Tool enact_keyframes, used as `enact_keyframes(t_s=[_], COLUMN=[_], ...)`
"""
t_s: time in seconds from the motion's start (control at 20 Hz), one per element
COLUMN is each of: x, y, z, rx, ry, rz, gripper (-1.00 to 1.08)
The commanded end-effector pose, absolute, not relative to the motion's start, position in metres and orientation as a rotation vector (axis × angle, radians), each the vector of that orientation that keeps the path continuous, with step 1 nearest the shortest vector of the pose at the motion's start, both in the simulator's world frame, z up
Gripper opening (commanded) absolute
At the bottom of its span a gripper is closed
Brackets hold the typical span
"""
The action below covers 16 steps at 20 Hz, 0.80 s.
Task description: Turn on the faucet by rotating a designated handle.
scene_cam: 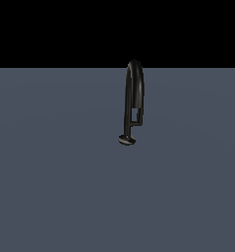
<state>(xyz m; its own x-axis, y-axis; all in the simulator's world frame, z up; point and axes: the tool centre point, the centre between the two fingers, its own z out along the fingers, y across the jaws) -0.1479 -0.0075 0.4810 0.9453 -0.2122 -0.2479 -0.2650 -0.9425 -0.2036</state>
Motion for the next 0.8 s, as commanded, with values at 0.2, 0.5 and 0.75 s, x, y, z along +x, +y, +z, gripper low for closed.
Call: enact_keyframes(t_s=[0.2, 0.5, 0.75], x=[-0.110, -0.077, -0.050], y=[-0.014, -0.022, -0.029], z=[0.467, 0.450, 0.433], rx=[-2.753, -2.640, -2.539], ry=[0.467, 0.563, 0.640], rz=[0.445, 0.549, 0.633], gripper=[-1.00, -1.00, -1.00])
